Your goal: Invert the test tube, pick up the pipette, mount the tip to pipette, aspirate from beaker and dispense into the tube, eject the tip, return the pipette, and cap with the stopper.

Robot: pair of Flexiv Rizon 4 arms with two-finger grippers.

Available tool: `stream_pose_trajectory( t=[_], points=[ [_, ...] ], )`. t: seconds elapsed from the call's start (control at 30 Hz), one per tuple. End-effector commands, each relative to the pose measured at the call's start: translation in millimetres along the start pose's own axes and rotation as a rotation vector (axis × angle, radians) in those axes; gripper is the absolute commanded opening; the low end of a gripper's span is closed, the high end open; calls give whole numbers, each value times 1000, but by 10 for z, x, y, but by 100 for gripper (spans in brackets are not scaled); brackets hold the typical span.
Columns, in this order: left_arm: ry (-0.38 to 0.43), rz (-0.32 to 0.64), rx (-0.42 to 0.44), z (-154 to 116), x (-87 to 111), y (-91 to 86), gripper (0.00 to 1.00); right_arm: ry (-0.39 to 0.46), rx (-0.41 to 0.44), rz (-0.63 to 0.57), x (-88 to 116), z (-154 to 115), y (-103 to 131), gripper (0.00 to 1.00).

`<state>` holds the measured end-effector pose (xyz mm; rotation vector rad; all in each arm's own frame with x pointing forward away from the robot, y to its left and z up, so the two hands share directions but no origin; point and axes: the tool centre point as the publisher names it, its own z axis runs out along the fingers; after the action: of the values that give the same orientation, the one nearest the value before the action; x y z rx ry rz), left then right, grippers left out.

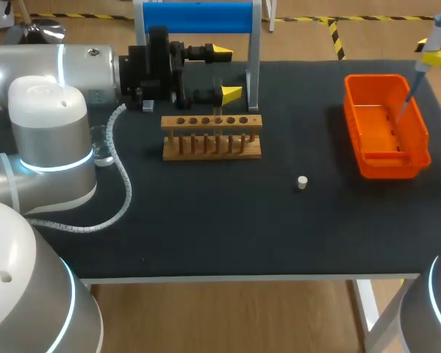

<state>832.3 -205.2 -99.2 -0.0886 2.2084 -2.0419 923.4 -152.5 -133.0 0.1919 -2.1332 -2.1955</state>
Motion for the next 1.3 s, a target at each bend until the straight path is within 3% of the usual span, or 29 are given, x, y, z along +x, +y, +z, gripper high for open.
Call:
stream_pose_trajectory(
  t=[0.03, 0.3, 0.7, 1.3],
  points=[
    [-2, 1, 2, 3, 2, 7, 100, 52, -4, -1, -24, -86, -44, 0],
    [-2, 1, 2, 3, 2, 7, 100, 78, -1, 1, 17, -81, -86, 0],
    [-2, 1, 2, 3, 2, 7, 100, 34, 2, -10, 5, -103, -143, 0],
    [-2, 1, 2, 3, 2, 7, 100, 34, 2, -10, 5, -103, -143, 0]
  ],
)
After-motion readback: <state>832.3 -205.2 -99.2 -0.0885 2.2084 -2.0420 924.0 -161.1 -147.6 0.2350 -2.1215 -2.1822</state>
